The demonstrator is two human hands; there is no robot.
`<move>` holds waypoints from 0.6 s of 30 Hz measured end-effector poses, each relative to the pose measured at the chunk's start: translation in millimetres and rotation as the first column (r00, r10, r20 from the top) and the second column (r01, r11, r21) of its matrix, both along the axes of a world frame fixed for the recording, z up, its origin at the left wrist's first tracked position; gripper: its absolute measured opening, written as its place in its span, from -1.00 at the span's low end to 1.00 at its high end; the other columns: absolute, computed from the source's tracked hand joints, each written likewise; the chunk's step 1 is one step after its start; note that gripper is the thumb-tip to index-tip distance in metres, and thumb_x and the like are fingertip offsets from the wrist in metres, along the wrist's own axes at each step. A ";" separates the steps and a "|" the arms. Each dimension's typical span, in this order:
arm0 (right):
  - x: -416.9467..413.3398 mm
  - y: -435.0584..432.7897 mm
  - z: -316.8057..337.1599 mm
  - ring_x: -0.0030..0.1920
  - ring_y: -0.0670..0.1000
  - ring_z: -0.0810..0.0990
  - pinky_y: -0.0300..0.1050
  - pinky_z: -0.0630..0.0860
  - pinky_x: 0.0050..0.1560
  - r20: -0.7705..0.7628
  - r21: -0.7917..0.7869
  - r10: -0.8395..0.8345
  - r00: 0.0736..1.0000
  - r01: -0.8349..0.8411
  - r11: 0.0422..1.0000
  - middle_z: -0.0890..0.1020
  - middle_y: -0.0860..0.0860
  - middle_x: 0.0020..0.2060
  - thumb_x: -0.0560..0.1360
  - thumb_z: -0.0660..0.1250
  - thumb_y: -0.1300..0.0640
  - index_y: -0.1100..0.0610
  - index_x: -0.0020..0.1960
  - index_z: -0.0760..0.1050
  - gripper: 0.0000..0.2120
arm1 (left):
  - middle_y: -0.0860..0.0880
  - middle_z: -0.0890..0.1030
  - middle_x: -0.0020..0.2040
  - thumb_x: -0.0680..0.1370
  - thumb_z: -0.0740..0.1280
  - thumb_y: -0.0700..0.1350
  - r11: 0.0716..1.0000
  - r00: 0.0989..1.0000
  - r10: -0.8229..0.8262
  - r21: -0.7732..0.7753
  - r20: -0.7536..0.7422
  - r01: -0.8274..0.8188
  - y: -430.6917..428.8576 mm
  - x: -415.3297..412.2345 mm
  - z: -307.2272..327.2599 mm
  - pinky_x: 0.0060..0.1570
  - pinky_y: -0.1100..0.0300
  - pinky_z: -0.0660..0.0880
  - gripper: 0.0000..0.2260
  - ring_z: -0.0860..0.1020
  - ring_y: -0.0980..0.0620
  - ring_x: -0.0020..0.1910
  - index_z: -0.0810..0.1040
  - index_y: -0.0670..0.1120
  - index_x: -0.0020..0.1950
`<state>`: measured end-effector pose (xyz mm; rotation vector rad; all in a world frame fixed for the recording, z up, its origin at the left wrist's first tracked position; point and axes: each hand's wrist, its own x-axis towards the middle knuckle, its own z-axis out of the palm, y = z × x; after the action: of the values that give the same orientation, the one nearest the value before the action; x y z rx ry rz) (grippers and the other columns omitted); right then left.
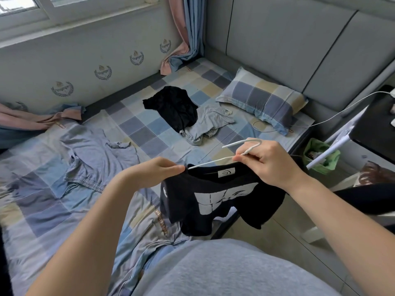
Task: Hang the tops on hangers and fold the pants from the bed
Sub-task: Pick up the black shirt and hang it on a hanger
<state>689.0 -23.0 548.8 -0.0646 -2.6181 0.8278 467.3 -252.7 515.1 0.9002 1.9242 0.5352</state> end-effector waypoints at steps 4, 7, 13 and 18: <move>5.6 5.1 -3.0 -0.25 0.03 0.58 0.10 0.56 -0.23 -0.002 -0.002 -0.011 1.000 0.011 1.000 0.62 -0.02 -0.23 0.56 0.41 0.08 0.22 -0.09 0.67 -0.81 | 0.18 0.70 0.02 0.54 0.27 0.31 0.999 0.997 -0.049 0.009 0.058 0.048 4.4 4.1 -0.4 0.30 0.03 0.45 -0.64 0.63 0.14 0.06 0.68 0.10 0.07; 10.2 10.0 -0.9 -0.25 -0.03 0.57 0.03 0.57 -0.22 -0.012 -0.008 -0.003 1.000 0.003 1.000 0.59 -0.09 -0.23 0.56 0.38 0.02 0.21 -0.10 0.66 -0.74 | 0.01 0.68 0.16 0.48 0.40 0.29 0.992 0.972 0.070 0.084 0.225 -0.090 2.8 12.9 -9.8 0.39 -0.04 0.40 -0.51 0.60 0.00 0.21 0.65 -0.06 0.19; 13.4 11.0 -5.2 -0.04 -0.05 0.67 -0.07 0.61 0.06 -0.006 0.006 -0.025 1.000 0.025 1.000 0.70 -0.01 -0.17 0.52 0.41 0.07 0.22 -0.07 0.68 -0.79 | -0.10 0.64 -0.21 0.50 0.44 -0.03 0.945 0.811 0.160 0.150 0.563 -0.291 4.8 20.4 -7.4 -0.22 0.27 0.54 -0.82 0.61 0.02 -0.24 0.65 -0.13 -0.18; 10.6 9.2 -5.4 -0.17 -0.14 0.62 -0.32 0.50 -0.04 0.050 -0.026 -0.002 0.999 0.003 1.000 0.66 -0.14 -0.19 0.53 0.40 0.07 0.19 -0.05 0.70 -0.81 | -0.18 0.58 -0.28 0.60 0.37 -0.11 0.829 0.904 0.344 0.370 0.254 -0.420 11.6 28.6 -0.3 -0.23 0.13 0.45 -0.83 0.51 -0.05 -0.29 0.61 -0.15 -0.15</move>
<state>699.6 -13.8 543.4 -0.0966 -2.6531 0.8701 495.9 -241.0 514.8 0.6872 1.8616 1.2680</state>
